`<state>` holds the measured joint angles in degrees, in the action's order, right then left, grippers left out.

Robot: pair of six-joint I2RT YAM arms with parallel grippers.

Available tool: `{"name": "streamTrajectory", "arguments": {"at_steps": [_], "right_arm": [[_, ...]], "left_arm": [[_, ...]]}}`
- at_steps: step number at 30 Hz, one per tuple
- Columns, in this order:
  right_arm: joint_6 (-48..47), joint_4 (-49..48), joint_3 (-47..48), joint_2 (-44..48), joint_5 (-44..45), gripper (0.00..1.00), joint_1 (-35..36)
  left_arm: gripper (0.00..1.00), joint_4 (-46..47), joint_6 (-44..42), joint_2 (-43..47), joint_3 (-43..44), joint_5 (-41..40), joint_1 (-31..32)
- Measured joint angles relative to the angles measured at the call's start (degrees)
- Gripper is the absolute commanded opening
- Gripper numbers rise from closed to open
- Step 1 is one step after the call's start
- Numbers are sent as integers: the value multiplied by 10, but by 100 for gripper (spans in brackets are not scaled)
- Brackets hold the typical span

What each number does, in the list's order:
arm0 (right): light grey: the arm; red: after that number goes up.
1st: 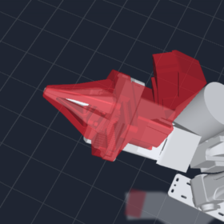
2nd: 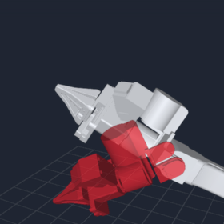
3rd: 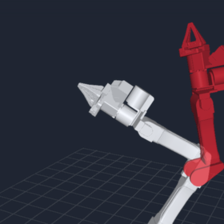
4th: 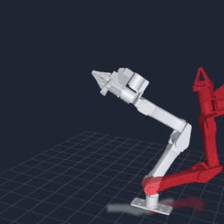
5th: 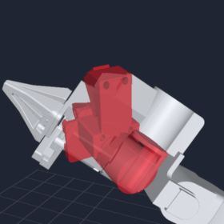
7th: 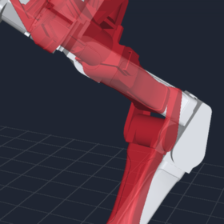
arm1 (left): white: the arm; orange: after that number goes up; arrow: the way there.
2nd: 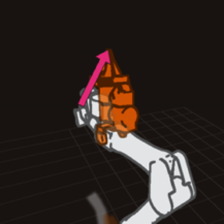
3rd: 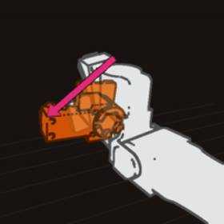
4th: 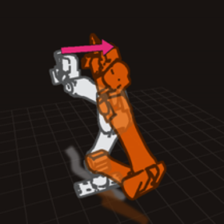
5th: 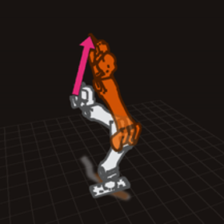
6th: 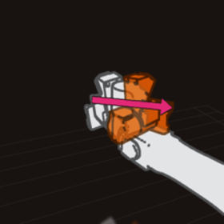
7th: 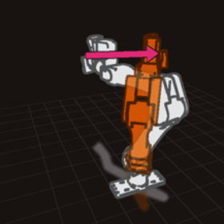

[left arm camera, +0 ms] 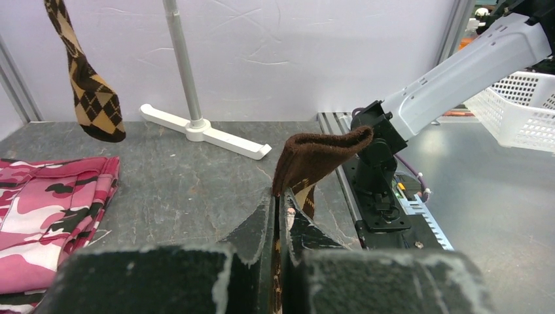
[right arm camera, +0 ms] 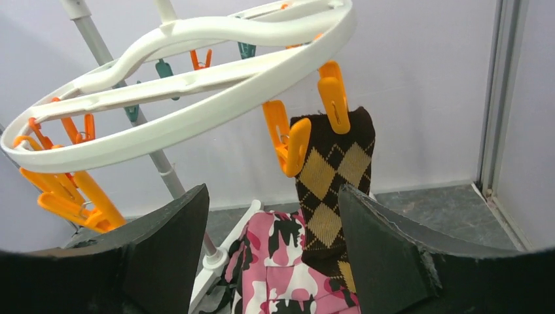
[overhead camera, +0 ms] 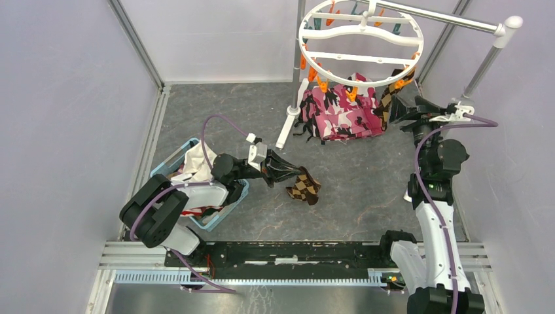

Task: Clip the socks to the hanger
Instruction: Adjust the sock.

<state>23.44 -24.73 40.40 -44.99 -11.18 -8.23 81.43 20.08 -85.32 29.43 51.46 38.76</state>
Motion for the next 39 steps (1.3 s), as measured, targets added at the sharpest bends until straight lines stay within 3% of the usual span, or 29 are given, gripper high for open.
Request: {"name": "streamTrajectory", "arguments": {"at_steps": [9, 25, 39], "right_arm": [[-15, 46, 0, -1, 36, 76, 2], [-76, 15, -50, 16, -76, 76, 69], [-114, 7, -144, 72, 43, 80, 69]], "left_arm": [[2, -12, 0, 12, 0, -4, 0], [2, -32, -1, 21, 0, -4, 0], [2, -49, -18, 21, 1, -19, 0]]}}
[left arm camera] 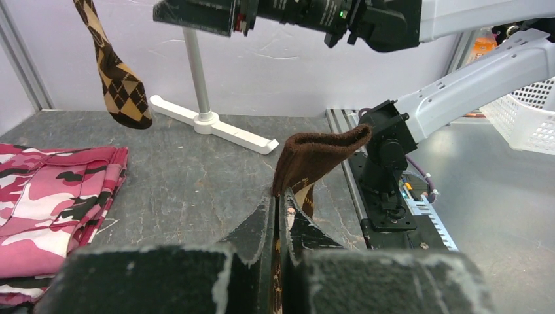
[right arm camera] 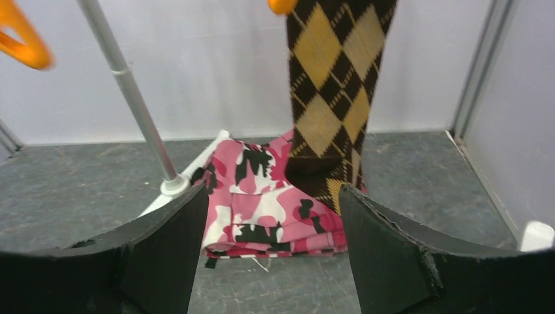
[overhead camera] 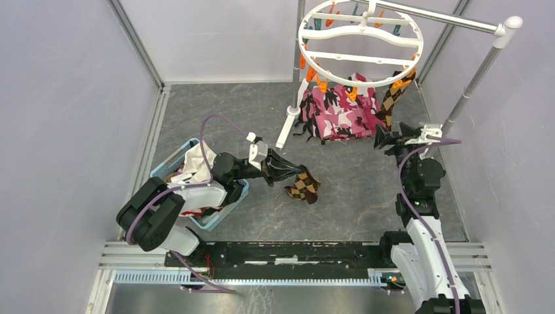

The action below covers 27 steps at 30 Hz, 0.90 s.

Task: Clip the socks to the hanger
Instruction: Adjust the sock.

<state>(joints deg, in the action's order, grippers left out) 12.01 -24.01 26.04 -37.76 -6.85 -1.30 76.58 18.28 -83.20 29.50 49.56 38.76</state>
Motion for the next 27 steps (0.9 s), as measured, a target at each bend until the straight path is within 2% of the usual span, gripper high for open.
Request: {"name": "streamTrajectory", "arguments": {"at_steps": [7, 16, 21, 27], "right_arm": [[25, -111, -60, -24, 12, 80, -35], [69, -302, -58, -94, -68, 80, -66], [80, -333, -37, -116, -95, 78, -79], [98, -311, 2, -118, -94, 76, -89]], "left_arm": [[2, -3, -1, 0, 0, 0, 0], [2, -34, -21, 6, 1, 0, 0], [2, -43, -26, 8, 2, 0, 0], [2, -45, -31, 8, 2, 0, 0]]}}
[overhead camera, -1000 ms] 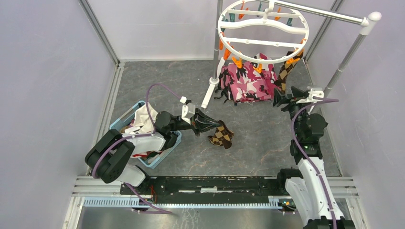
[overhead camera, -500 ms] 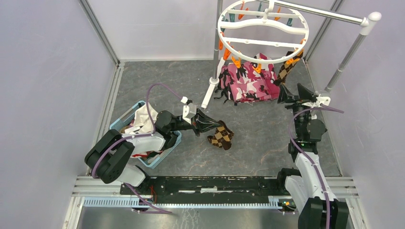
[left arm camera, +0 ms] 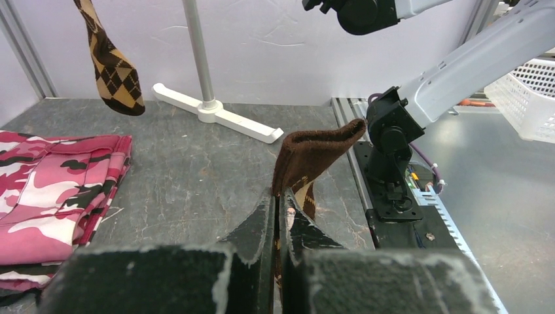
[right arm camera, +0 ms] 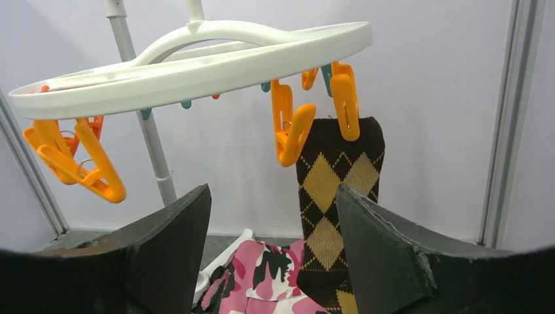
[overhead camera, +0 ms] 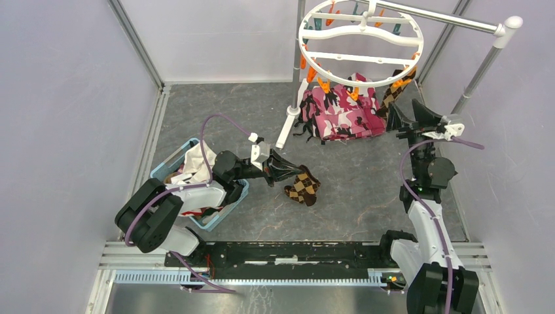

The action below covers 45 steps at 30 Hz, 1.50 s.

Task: Clip the socks to the hanger
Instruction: Adjust the sock.

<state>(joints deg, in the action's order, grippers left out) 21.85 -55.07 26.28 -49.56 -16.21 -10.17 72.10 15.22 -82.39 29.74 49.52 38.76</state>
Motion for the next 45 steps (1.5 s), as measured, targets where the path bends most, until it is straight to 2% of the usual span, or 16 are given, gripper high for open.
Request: {"name": "streamTrajectory", "arguments": {"at_steps": [5, 9, 15, 23, 28, 30, 32, 35, 41, 45], "right_arm": [[-3, 38, 10, 13, 16, 74, 0], [-3, 76, 39, 7, 22, 67, 0], [1, 129, 44, 11, -21, 70, 16], [-111, 290, -12, 175, -79, 75, 124], [-132, 285, -93, 250, -151, 75, 140], [-132, 286, -128, 258, -182, 76, 148], [-132, 289, -152, 259, -205, 81, 159], [-132, 282, -159, 256, -229, 84, 177], [-132, 233, -158, 222, -247, 81, 209], [-141, 216, -157, 200, -247, 74, 247]], "left_arm": [[2, 0, -1, 0, 0, 0, 0], [2, 0, -1, 0, 0, 0, 0], [2, -4, -1, 0, 0, -15, 0], [2, -36, 0, 1, 4, -91, 0], [2, -43, 12, 1, 9, -133, 0], [2, -44, 19, 1, 11, -140, 0], [2, -44, 20, 0, 15, -142, 1], [2, -43, 26, -2, 24, -146, 6], [2, -40, 50, -14, 39, -145, 23], [2, -38, 54, -21, 45, -144, 30]]}}
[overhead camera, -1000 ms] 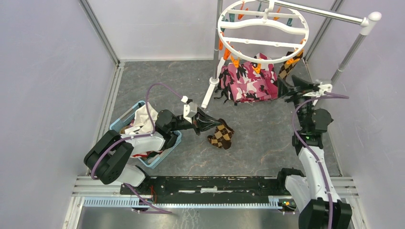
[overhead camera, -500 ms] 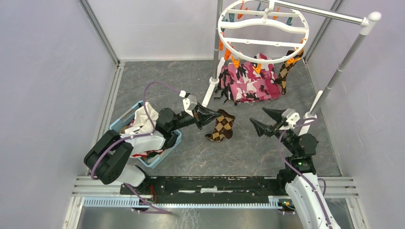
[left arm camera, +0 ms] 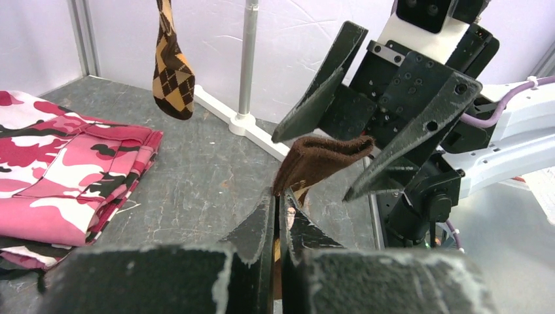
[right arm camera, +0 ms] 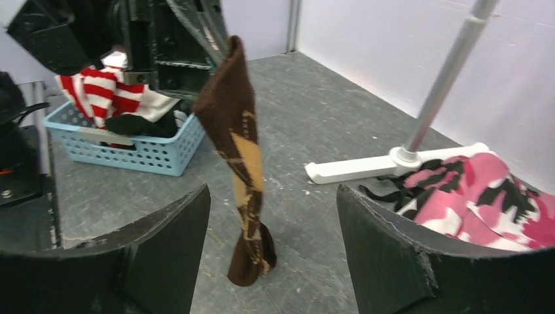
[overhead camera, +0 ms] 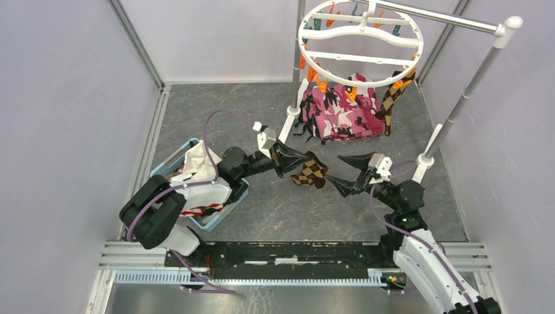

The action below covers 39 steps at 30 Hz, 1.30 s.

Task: Clip the socks to the hanger
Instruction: Adjust the sock.

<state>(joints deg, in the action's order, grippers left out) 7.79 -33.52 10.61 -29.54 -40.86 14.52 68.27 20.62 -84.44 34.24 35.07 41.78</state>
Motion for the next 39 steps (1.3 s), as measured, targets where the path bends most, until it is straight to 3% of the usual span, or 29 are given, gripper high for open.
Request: {"name": "streamTrajectory", "arguments": {"at_steps": [9, 14, 19, 25, 26, 28, 35, 39], "right_arm": [[-68, 15, 32, -52, 47, 65, 134], [-97, 23, 40, -47, 85, 60, 158], [-114, 27, 42, -29, 119, 42, 158], [-122, 28, 43, -29, 131, 2, 159], [-121, 28, 43, -31, 131, 0, 158], [-122, 28, 43, -35, 130, 0, 159], [-122, 52, 44, -17, 144, 0, 158], [-120, 73, 44, 2, 171, 0, 159]], "left_arm": [[2, 0, 10, -3, 8, 0, 1], [2, 0, 10, -3, 9, 0, 1], [2, 0, 10, -3, 9, 0, 1], [3, 0, 10, -3, 13, 0, 1], [3, 0, 10, -3, 14, 0, 1], [8, 0, 11, -3, 14, 0, 1], [50, -3, 16, -3, 14, -7, -6], [69, -5, 18, -3, 8, -13, -35]]}}
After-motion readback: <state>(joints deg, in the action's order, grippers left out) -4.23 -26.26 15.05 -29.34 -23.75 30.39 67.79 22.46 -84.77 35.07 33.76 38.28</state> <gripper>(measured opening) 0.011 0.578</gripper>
